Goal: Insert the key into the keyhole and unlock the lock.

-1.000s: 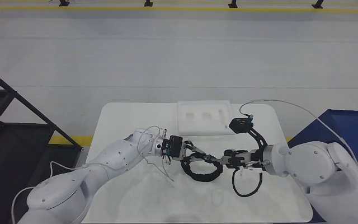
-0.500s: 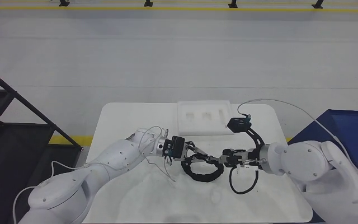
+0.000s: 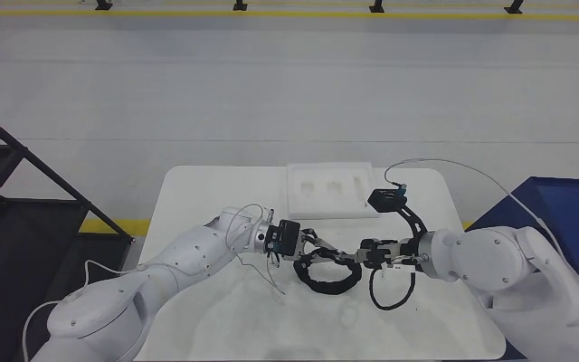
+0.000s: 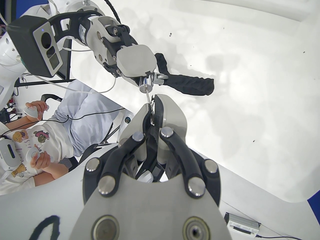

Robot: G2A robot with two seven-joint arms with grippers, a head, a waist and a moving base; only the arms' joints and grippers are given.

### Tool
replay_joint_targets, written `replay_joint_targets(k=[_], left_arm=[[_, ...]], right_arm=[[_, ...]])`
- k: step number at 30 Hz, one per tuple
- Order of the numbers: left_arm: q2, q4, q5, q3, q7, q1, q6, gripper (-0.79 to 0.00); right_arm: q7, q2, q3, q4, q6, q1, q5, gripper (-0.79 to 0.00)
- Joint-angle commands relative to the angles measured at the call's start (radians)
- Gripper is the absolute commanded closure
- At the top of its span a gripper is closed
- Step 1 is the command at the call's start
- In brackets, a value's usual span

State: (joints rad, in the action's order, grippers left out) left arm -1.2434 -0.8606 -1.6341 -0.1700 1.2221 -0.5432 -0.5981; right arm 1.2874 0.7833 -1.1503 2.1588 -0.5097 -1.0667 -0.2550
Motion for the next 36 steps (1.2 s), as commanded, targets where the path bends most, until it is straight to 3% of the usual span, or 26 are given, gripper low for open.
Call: replay_joint_targets(k=[1,21,22,23,24,33,36], left_arm=[[0.0,0.0,0.004,0.0,0.001,0.001,0.001,0.0],[-0.004,-0.009,0.034,0.0,-0.007,0.008,-0.007,0.0],[-0.004,-0.008,0.04,0.0,-0.01,0.007,-0.01,0.0],[-0.004,-0.007,0.046,0.0,-0.014,0.005,-0.014,0.0],[-0.005,-0.007,0.051,0.0,-0.018,0.005,-0.018,0.0],[-0.002,-0.012,0.109,0.0,-0.072,-0.005,-0.072,0.0],[0.003,-0.018,0.152,0.0,-0.097,-0.009,-0.097,0.0]], right_arm=[[0.0,0.0,0.001,0.0,0.0,0.001,0.001,0.0],[-0.038,0.009,0.038,-0.036,-0.027,0.013,0.026,0.0],[-0.04,0.01,0.04,-0.038,-0.027,0.015,0.033,-0.123],[-0.042,0.011,0.041,-0.041,-0.026,0.017,0.037,-0.64],[-0.044,0.011,0.042,-0.043,-0.024,0.02,0.039,-0.785],[-0.085,0.011,0.011,-0.051,0.023,0.021,0.066,-0.785],[-0.116,0.008,-0.011,-0.04,0.125,0.011,0.06,-0.785]])
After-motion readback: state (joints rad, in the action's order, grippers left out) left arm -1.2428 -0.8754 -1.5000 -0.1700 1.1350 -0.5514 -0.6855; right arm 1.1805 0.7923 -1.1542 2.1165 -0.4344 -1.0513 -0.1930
